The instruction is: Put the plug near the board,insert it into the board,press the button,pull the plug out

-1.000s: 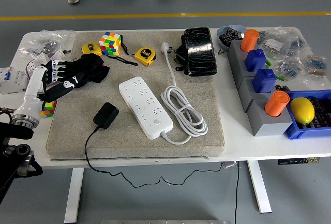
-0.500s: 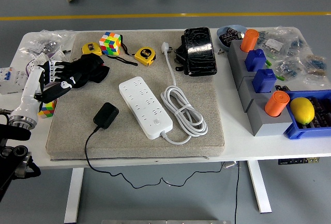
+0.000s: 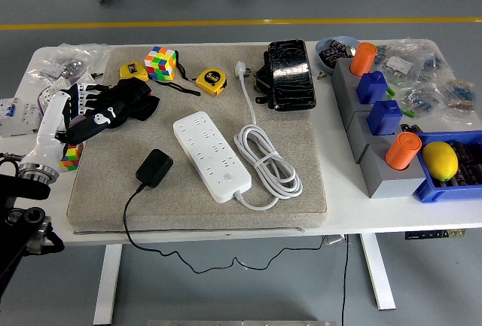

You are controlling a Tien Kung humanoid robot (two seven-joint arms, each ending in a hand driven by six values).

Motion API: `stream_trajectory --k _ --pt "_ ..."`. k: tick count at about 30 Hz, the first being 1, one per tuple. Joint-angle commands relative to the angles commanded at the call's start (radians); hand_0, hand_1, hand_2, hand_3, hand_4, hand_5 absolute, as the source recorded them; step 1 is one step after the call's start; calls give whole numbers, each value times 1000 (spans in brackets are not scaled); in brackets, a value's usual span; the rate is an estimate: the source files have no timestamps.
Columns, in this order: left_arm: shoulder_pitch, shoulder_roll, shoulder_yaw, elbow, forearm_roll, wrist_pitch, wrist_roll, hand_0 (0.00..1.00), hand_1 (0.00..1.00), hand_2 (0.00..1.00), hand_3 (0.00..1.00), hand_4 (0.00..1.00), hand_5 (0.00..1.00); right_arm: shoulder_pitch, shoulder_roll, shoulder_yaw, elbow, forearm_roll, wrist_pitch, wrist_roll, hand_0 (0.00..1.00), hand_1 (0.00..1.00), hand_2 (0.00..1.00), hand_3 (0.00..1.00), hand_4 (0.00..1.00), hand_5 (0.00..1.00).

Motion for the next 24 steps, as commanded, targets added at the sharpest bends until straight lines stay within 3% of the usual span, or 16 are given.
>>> stream_trajectory --k 12,24 --pt "-17 -4 12 1 1 19 8 479 593 572 609 893 359 6 -11 -4 0 7 1 -1 496 604 573 512 861 401" --pt "-22 -2 24 -2 -3 5 9 481 592 571 610 892 359 6 -16 -5 0 7 3 -1 497 604 572 512 860 401"
